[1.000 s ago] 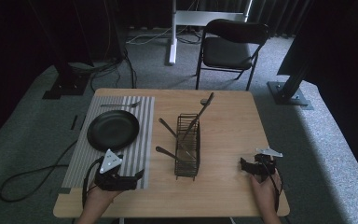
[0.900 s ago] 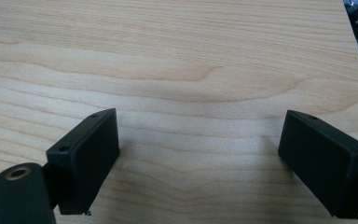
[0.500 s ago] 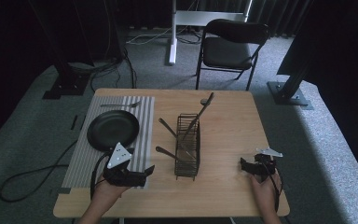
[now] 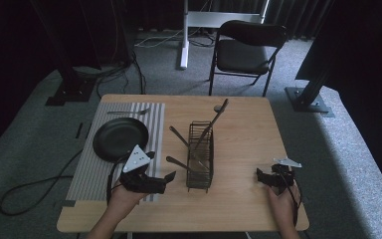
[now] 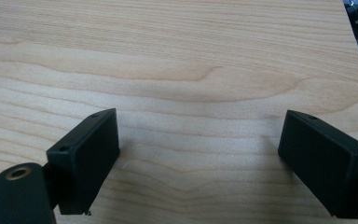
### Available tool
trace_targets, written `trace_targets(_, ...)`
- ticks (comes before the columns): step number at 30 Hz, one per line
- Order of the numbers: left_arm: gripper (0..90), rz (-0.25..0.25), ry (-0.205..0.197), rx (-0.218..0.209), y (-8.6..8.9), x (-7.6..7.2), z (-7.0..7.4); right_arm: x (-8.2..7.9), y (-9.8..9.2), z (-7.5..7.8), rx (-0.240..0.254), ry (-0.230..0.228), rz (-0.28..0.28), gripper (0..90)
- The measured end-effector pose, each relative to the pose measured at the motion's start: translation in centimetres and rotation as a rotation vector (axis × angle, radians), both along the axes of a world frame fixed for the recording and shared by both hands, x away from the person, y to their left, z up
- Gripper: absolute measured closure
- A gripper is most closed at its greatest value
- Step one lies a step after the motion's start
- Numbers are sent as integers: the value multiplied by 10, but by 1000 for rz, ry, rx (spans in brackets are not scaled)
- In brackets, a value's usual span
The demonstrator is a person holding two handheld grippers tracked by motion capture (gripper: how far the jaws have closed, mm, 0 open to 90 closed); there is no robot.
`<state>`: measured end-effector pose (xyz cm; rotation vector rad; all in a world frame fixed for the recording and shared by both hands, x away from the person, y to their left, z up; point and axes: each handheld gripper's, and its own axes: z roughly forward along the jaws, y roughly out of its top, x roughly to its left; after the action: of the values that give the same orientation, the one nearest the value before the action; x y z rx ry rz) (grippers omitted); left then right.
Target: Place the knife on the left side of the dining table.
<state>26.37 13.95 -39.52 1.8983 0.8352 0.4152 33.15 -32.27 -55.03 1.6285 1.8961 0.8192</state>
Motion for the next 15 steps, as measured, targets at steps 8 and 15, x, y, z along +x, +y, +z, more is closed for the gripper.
trace_targets(8,182,-4,-11,-36,-5,5,1,0,0,0,0,0,0,116)
trace_targets(15,354,-3,-3,-75,-10,8,0,0,0,0,0,0,0,116)
